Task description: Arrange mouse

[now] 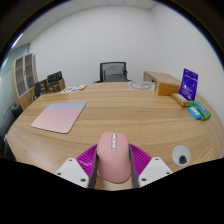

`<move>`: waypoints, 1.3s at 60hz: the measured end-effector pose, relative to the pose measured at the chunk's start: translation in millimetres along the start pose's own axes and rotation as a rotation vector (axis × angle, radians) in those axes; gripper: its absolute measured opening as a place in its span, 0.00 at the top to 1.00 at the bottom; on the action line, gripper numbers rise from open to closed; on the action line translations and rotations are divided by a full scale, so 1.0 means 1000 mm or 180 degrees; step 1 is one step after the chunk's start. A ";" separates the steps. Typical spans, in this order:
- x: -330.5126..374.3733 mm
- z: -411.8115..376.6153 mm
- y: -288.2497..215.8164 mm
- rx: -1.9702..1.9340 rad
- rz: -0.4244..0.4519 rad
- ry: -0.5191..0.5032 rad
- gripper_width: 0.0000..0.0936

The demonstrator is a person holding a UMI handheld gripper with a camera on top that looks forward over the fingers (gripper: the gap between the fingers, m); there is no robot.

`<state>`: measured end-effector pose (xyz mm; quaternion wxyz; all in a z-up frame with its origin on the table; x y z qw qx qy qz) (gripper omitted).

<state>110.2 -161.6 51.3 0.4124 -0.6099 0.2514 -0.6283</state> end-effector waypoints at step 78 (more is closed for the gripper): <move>-0.140 -0.250 -0.163 0.0051 -0.0668 0.0084 0.09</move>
Point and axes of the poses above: the point between the fingertips, and its own axes, seen from behind it with the camera up: z to the right, y down, x backward, against the way the camera looks, the point moved 10 cm from there along x, backward, against the way the camera looks, and after that the axes turned 13 degrees about x, right-handed, at the moved point
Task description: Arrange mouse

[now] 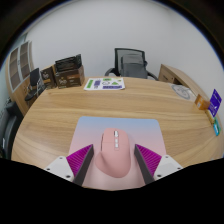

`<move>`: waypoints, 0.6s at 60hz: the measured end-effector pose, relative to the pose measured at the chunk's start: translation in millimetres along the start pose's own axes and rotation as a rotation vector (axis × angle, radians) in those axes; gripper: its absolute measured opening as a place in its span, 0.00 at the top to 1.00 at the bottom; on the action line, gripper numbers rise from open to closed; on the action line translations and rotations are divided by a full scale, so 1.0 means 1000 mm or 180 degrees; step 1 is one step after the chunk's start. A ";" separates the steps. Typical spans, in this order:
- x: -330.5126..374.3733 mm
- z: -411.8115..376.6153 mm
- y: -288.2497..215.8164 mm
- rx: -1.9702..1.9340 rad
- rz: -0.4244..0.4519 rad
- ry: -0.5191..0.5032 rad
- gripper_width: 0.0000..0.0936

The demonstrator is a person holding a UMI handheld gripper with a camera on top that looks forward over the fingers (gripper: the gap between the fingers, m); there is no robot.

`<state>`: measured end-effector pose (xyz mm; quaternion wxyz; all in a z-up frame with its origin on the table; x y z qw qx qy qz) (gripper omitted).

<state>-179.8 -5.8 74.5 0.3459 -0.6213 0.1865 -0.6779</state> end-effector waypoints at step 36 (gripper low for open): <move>0.221 -0.007 0.067 -0.0292 0.0485 -0.0209 0.10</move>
Point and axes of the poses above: the point between the fingertips, and its own axes, seen from behind it with the camera up: z to the right, y down, x backward, against the way the camera looks, the point moved 10 cm from there along x, backward, against the way the camera looks, and after that the axes turned 13 degrees about x, right-handed, at the moved point
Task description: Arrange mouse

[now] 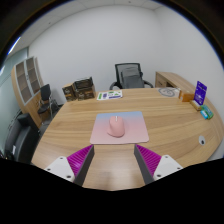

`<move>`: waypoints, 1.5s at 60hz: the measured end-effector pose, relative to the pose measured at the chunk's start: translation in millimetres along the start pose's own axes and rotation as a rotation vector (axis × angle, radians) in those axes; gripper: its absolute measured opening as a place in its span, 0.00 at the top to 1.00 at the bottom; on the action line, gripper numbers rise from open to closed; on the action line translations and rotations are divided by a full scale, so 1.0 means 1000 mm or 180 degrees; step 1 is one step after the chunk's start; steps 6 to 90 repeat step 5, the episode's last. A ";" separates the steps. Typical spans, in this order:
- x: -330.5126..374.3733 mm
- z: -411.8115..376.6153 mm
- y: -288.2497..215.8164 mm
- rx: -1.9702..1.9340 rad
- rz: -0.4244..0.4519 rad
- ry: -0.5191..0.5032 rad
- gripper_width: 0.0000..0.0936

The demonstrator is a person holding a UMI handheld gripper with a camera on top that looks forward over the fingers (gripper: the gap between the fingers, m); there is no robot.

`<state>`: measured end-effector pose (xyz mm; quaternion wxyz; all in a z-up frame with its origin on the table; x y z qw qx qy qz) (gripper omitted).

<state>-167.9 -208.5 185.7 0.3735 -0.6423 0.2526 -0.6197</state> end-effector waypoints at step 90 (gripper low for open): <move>0.026 -0.001 0.009 -0.0012 0.0132 -0.0199 0.10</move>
Point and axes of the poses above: the point between the fingertips, and its own axes, seen from behind it with the camera up: z to the right, y down, x backward, against the way the camera looks, the point moved 10 cm from there along x, backward, against the way the camera looks, and after that the axes turned 13 degrees about x, right-handed, at the moved point
